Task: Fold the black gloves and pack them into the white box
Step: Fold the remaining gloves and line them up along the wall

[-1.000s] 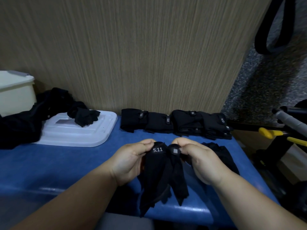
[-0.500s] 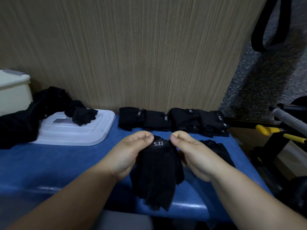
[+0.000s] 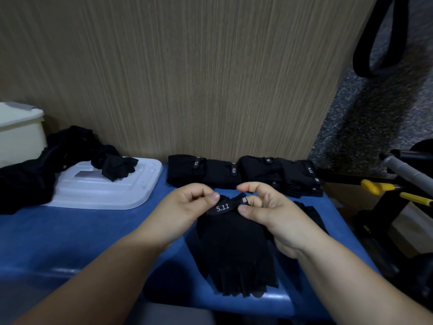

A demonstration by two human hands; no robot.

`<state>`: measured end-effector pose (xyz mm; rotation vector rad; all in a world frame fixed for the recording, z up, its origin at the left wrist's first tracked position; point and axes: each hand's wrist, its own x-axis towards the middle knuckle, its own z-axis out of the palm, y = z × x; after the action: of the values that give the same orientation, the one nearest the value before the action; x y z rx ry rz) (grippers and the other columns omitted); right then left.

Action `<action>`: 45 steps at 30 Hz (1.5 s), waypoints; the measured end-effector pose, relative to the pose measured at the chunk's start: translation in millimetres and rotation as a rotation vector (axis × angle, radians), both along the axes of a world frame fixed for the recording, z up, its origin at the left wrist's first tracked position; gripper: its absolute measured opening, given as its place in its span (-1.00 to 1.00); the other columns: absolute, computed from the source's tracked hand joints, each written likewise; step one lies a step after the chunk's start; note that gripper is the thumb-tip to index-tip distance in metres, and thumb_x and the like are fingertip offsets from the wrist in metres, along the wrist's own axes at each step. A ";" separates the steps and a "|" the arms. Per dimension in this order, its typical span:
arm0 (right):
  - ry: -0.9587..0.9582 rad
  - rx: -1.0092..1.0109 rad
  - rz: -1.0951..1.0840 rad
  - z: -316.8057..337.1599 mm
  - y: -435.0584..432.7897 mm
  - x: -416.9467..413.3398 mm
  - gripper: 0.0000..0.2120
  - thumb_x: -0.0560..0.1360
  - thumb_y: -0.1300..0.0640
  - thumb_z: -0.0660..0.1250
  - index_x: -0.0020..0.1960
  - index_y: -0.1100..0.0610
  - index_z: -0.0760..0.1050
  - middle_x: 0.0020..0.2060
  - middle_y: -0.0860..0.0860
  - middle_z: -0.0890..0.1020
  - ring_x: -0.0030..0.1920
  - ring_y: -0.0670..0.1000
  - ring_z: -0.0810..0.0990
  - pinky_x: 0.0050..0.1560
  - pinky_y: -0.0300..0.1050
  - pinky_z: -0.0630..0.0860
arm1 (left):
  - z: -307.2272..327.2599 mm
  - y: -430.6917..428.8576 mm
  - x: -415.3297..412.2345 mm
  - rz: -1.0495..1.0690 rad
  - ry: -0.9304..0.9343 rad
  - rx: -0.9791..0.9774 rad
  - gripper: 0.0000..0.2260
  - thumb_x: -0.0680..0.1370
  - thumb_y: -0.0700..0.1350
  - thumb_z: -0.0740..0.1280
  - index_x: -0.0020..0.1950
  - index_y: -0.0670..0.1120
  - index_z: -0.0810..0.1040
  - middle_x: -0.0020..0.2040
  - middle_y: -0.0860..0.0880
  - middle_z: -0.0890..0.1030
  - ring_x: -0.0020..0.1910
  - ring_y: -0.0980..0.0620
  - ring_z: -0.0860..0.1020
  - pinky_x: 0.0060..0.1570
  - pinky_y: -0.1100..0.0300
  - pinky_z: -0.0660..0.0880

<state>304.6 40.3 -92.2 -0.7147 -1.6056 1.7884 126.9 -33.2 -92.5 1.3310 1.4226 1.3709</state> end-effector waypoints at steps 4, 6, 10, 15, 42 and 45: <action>0.074 -0.016 -0.016 1.9 -1.7 -2.2 -0.61 0.49 0.51 0.21 0.21 0.16 0.42 -0.02 0.07 0.69 -0.10 0.01 0.64 -0.07 -0.19 0.60 | -5.3 2.2 2.1 0.085 0.018 0.000 -0.93 0.53 -0.15 0.37 -0.16 -0.05 0.57 -0.29 0.00 0.51 -0.28 0.08 0.42 -0.19 0.18 0.35; 0.093 -0.004 -0.029 2.5 -1.5 -2.6 -0.61 0.50 0.50 0.19 0.21 0.14 0.41 0.01 0.07 0.69 -0.11 -0.01 0.66 -0.12 -0.19 0.60 | -6.2 1.4 5.1 0.065 -0.129 -0.117 -0.95 0.54 -0.09 0.34 -0.03 -0.05 0.54 -0.19 -0.02 0.58 -0.26 0.08 0.50 -0.15 0.15 0.42; 0.086 0.060 -0.027 1.4 -0.4 -1.8 -0.61 0.52 0.47 0.19 0.22 0.09 0.41 0.06 0.01 0.67 -0.07 -0.06 0.65 -0.08 -0.21 0.56 | -4.1 -0.5 9.1 -0.133 -0.419 -0.325 -0.72 0.52 0.00 0.28 0.09 -0.17 0.57 -0.05 -0.18 0.68 -0.11 -0.04 0.65 -0.09 0.10 0.58; -0.123 0.180 -0.239 -2.7 0.5 -0.5 -0.68 0.35 -0.11 0.49 0.04 -0.02 0.58 0.00 0.00 0.65 0.01 -0.12 0.62 0.11 -0.18 0.51 | -3.8 2.8 10.7 -0.013 -0.379 -0.207 -0.90 0.56 -0.14 0.30 -0.13 -0.13 0.54 -0.24 -0.09 0.60 -0.29 0.06 0.57 -0.20 0.18 0.52; -0.153 0.218 -0.173 8.5 12.2 5.8 -0.90 0.41 0.34 0.44 -0.16 0.16 0.63 -0.36 -0.01 0.54 -0.37 -0.12 0.48 -0.31 -0.34 0.44 | -13.2 13.4 8.0 0.185 -0.234 0.019 -0.92 0.46 -0.13 0.45 -0.19 -0.10 0.59 -0.21 -0.15 0.57 -0.20 -0.05 0.53 -0.06 0.02 0.46; -0.198 0.265 -0.224 8.5 12.2 6.1 -0.92 0.40 0.25 0.48 -0.21 0.11 0.62 -0.39 -0.01 0.55 -0.37 -0.10 0.48 -0.30 -0.30 0.44 | -12.0 13.0 8.7 0.180 -0.254 0.025 -0.92 0.46 -0.14 0.45 -0.16 -0.12 0.60 -0.22 -0.13 0.59 -0.19 -0.04 0.55 -0.05 0.04 0.47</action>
<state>310.7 52.5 -83.7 -0.9269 -1.7713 1.3494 135.6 -20.2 -104.4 1.0197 1.3799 1.6166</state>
